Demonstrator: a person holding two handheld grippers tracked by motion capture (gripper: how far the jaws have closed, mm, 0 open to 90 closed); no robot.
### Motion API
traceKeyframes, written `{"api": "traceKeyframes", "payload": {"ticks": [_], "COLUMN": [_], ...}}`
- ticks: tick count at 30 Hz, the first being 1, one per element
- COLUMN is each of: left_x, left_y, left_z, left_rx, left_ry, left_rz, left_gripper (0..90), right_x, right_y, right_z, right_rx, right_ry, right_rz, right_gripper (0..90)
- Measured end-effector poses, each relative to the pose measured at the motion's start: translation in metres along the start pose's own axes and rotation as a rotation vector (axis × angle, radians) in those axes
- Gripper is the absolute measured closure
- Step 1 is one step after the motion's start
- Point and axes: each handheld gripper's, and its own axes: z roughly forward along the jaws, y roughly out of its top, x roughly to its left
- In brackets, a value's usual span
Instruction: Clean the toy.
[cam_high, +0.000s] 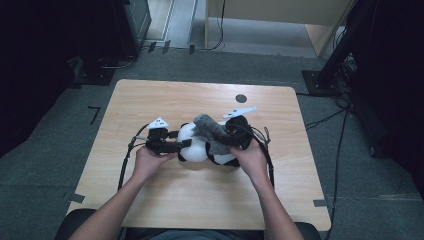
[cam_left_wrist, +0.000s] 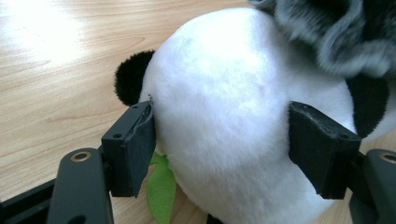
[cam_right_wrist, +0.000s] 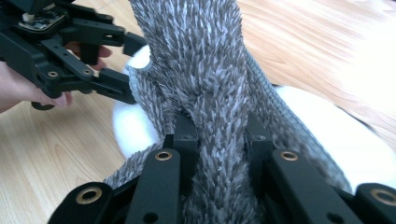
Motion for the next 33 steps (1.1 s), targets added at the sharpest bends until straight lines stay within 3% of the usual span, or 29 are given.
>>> {"api": "traceKeyframes", "payload": {"ticks": [9,12,17,20,21,24,29,33], "left_x": [0.001,0.002,0.004,0.005,0.006,0.009,0.007,0.007], "left_y": [0.004,0.003,0.002,0.002,0.002,0.001,0.001,-0.001], "left_z": [0.001,0.002,0.003,0.004,0.004,0.005,0.004,0.003], "left_rx": [0.009,0.002,-0.015,-0.011,-0.007,0.003,-0.005,-0.011], "left_ry": [-0.008,-0.016,-0.025,-0.018,-0.023,-0.040,-0.034,-0.039], "left_rz": [0.002,-0.002,-0.011,-0.013,-0.020,-0.049,-0.031,-0.039], "left_gripper": [27.4,27.3,26.1,23.5,22.0,18.1,17.2,17.0], "right_x": [-0.028,-0.035,-0.048,-0.052,-0.053,-0.047,-0.017,0.007], "right_y": [-0.016,-0.020,-0.028,-0.028,-0.027,-0.020,0.002,0.017], "right_z": [-0.030,-0.036,-0.038,-0.044,-0.047,-0.057,-0.058,-0.043], "right_rx": [-0.040,-0.047,-0.064,-0.053,-0.059,-0.105,-0.144,-0.141], "right_ry": [-0.058,-0.075,-0.050,-0.098,-0.094,-0.057,-0.020,0.022], "right_rz": [0.098,0.121,0.162,0.167,0.174,0.175,0.081,-0.001], "right_gripper": [73.2,73.1,73.0,74.2,74.4,74.6,74.7,74.6]}}
